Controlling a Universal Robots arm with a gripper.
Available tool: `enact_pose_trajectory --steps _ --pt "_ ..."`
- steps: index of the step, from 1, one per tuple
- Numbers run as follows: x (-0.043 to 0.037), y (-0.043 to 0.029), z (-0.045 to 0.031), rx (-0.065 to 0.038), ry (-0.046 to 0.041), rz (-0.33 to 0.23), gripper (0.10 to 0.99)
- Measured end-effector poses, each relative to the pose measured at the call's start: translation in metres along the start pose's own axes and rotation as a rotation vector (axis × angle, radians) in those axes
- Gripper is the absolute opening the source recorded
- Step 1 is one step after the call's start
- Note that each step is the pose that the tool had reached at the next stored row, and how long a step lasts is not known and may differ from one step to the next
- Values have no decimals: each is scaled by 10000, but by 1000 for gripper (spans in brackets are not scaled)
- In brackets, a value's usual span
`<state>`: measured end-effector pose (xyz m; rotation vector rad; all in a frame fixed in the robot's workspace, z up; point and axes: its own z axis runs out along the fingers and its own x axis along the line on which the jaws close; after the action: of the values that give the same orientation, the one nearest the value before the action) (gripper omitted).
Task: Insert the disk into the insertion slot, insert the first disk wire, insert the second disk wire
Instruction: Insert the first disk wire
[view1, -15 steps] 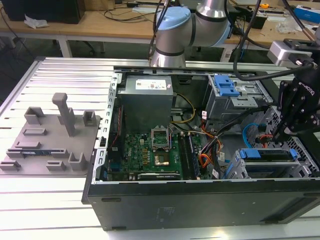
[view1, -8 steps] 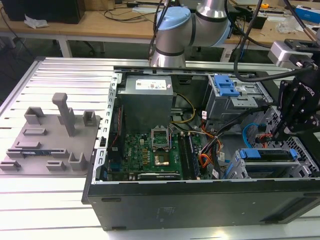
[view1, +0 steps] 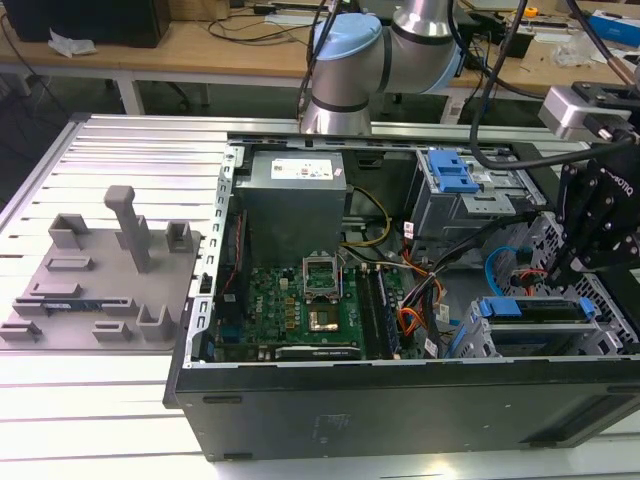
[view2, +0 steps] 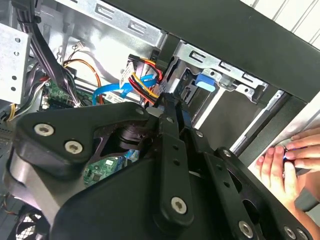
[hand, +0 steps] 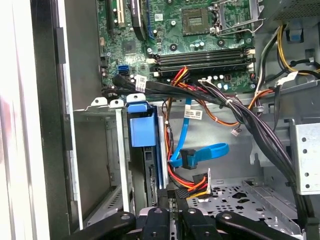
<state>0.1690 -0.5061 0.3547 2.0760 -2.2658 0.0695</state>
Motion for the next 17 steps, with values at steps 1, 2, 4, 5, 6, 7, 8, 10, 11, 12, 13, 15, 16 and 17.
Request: enact_pose_trajectory --steps 1,2,4,5,6,7,8,10,11,12,13,15,16,17 --pt "0 0 0 0 -1 0 165" --pt "4 -1 0 0 1 0 165" --pt "18 -2 1 0 1 0 165" --pt "24 -2 2 0 1 -1 165" --pt "32 -3 3 0 0 0 165" --pt "38 -4 3 0 0 0 165" --pt "44 -4 3 0 0 -1 165" --pt "63 -6 5 0 0 0 165" --pt "69 -6 6 0 0 -1 165" --pt "77 -7 7 0 0 0 165" --pt "85 -8 8 0 0 0 165" --pt "94 -8 9 0 0 0 165" --pt "99 -9 10 0 1 0 165" --pt "101 -9 11 0 -2 0 165"
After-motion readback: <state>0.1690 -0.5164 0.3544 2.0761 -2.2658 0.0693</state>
